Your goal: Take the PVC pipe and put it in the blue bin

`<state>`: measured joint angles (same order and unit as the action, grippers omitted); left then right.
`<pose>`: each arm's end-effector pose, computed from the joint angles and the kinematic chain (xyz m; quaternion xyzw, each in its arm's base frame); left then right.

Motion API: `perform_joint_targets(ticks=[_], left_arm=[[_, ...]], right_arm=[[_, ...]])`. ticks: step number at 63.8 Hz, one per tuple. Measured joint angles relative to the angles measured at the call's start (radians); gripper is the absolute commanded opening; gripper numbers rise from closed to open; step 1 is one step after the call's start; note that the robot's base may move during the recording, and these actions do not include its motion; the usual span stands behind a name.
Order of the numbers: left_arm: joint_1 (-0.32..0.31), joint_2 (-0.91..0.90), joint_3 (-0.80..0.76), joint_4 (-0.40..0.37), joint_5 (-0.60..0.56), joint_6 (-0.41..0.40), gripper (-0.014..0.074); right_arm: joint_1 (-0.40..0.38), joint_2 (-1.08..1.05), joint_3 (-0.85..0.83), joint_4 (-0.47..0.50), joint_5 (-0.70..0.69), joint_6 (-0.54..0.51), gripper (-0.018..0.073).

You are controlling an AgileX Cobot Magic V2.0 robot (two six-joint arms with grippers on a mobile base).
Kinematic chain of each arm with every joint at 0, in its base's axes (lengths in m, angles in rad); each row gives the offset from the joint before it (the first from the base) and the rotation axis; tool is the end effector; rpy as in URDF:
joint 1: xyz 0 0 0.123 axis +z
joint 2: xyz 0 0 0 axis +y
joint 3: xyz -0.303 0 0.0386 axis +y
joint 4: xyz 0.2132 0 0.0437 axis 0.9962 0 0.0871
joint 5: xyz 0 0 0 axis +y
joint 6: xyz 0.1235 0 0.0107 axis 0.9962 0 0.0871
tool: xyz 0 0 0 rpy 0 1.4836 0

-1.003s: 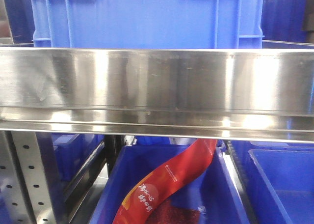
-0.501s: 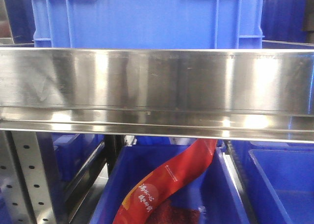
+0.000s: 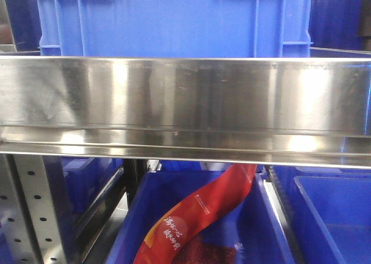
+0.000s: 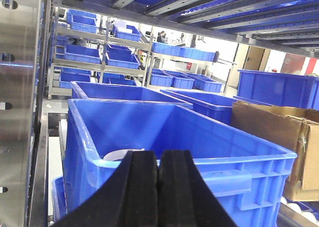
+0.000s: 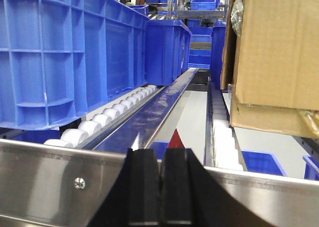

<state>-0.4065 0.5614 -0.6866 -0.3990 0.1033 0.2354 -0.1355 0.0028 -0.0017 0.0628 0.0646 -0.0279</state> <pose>0.0836 -0.0414 0.4014 0.0960 0.6576 -0.2222 0.7135 0.0340 -0.0041 0.2085 0.0580 0.6970 -0.0346 0.7139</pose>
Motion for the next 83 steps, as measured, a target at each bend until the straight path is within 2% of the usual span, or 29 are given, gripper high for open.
perform_joint_targets(ticks=[35, 40, 45, 53, 71, 78, 83], left_arm=[[0.0, 0.0, 0.0, 0.0, 0.0, 0.0, -0.0111], [0.0, 0.0, 0.007, 0.026, -0.01, 0.0, -0.0111], [0.009, -0.004, 0.044, 0.09, -0.052, 0.0, -0.0111], [0.069, -0.025, 0.159, 0.15, -0.116, 0.0, -0.0111], [0.232, -0.21, 0.477, 0.191, -0.117, 0.0, -0.0111], [0.296, -0.328, 0.555, 0.267, -0.118, -0.009, -0.0111], [0.338, -0.413, 0.604, 0.318, -0.118, -0.044, -0.0111]], right_arm=[[0.0, 0.0, 0.0, -0.002, 0.0, 0.0, -0.0167], [0.0, 0.0, 0.0, -0.002, 0.0, 0.0, -0.0167], [0.0, 0.0, 0.0, -0.002, 0.0, 0.0, -0.0167], [0.0, 0.0, 0.0, -0.002, 0.0, 0.0, -0.0167], [0.0, 0.0, 0.0, -0.002, 0.0, 0.0, -0.0167], [0.0, 0.0, 0.0, -0.002, 0.0, 0.0, -0.0167], [0.0, 0.0, 0.0, -0.002, 0.0, 0.0, -0.0167]])
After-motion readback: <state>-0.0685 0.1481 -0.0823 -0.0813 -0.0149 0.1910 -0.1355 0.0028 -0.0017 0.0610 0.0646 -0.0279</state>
